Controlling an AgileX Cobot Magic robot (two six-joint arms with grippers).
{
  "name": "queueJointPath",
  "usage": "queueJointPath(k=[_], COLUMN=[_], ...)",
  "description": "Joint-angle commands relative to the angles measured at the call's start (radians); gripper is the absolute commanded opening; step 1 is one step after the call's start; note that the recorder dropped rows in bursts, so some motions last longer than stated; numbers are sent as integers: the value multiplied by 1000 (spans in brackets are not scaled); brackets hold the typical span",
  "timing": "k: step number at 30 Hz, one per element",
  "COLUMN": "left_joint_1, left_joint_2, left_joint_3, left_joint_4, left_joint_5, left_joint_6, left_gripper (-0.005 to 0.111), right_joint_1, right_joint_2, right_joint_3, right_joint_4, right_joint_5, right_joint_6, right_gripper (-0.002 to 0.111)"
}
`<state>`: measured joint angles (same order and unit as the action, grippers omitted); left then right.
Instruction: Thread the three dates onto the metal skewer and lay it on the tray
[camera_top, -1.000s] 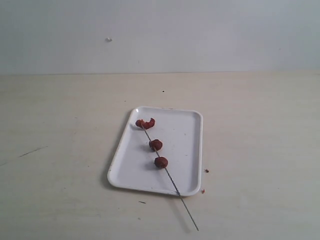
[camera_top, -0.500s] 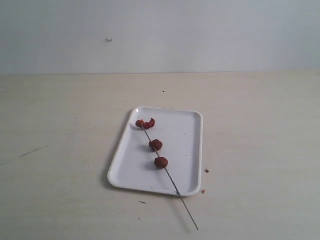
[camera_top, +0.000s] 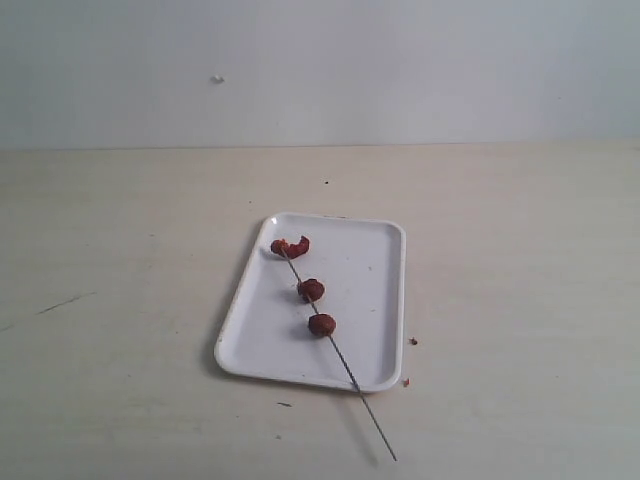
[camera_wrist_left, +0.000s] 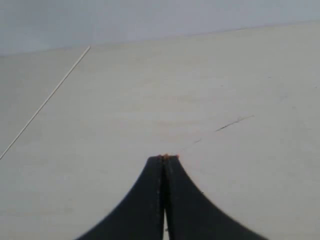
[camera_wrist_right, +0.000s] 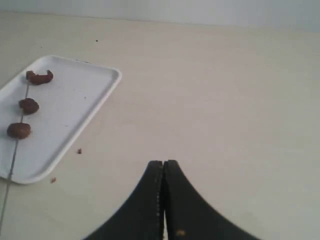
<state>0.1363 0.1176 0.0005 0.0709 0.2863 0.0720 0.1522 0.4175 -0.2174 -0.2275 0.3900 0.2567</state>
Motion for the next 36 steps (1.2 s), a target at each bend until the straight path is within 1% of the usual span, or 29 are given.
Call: queueJointPath(k=[1,7,9,12,16,23,27,36], left_joint_1=[4,4,4,4,4,2,-39,-39], left_joint_2=[-4,-4,-4,-4,-4,-4,-4,-4], left_joint_3=[-1,-1,-1,-1,-1,-1,-1,-1], left_joint_4=[4,4,4,4,4,4,4,4], left_joint_5=[-5,-5,-5,-5,-5,-5,-5,-5], left_joint_6=[0,0,0,0,0,-1,-1,-1], left_gripper=[0,0,0,0,0,0,0,0], right_joint_1=[-7,-7,-7,-7,-7,-7,-7,-7], right_joint_2=[-70,-176,-230,-311,-382,-404,-404,-404], right_joint_3=[83,154,172,192,200,200,200,200], right_joint_4=[-65,-54,1,132,152,152,152,152], right_joint_5=[-58,-102,-102,-86,-73,-77,-77,-77], right_joint_6=[57,32,32,34,36,36,36,36], right_gripper=[0,0,0,0,0,0,0,0])
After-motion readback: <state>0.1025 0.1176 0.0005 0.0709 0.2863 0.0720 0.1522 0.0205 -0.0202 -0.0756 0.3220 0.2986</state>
